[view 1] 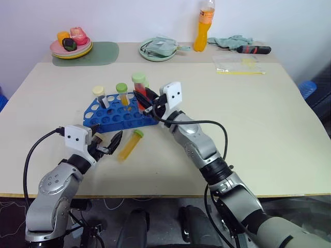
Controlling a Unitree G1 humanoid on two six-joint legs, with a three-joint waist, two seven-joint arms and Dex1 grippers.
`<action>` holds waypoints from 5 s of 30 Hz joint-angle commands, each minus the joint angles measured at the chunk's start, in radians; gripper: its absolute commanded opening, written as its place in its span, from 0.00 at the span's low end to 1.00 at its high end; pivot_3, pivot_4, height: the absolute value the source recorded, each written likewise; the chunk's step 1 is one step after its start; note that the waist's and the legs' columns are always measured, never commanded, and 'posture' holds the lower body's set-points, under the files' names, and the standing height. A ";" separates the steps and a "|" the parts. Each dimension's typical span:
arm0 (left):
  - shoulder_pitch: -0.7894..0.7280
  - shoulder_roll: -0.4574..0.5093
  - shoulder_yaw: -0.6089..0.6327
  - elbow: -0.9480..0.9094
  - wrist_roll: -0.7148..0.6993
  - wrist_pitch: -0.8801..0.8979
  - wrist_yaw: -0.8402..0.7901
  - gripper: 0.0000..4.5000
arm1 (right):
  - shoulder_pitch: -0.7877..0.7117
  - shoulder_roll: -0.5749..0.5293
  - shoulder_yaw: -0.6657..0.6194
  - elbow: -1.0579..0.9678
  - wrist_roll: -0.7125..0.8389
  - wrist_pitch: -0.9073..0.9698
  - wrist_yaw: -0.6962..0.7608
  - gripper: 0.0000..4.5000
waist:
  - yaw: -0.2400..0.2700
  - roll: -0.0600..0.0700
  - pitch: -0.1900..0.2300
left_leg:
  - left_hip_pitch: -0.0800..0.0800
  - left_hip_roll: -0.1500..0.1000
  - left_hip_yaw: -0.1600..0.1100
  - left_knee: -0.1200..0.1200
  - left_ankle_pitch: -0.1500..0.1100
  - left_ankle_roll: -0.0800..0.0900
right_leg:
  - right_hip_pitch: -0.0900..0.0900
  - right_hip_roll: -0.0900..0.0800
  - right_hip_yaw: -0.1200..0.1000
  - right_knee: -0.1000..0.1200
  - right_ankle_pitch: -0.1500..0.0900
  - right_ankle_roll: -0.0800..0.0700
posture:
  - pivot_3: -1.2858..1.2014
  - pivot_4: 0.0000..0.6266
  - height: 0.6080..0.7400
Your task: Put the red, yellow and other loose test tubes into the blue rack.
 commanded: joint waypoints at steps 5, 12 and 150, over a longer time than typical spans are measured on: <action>0.001 0.005 0.004 -0.091 -0.045 0.044 0.017 1.00 | -0.029 0.059 -0.064 0.093 -0.096 -0.104 0.027 0.17 | -0.009 0.000 0.000 | 0.001 0.000 0.000 0.000 0.000 0.000 | 0.000 0.001 0.000 0.001 0.000 0.000 | 0.52 0.24 1.00; -0.019 0.012 -0.030 -0.123 -0.045 0.095 0.029 1.00 | -0.047 0.098 -0.106 0.191 -0.145 -0.145 0.039 0.17 | -0.026 0.000 0.000 | 0.001 0.000 0.000 0.000 0.000 0.000 | 0.000 0.001 0.000 0.002 0.000 0.000 | 0.52 0.24 1.00; -0.475 -0.292 -0.248 0.873 0.455 -0.985 0.426 0.19 | 0.290 -0.383 -0.090 -0.646 0.035 0.374 0.532 0.97 | 0.004 -0.001 0.000 | 0.001 -0.002 -0.003 0.000 0.004 -0.007 | 0.002 0.000 -0.001 0.001 0.001 0.002 | 0.52 0.24 1.00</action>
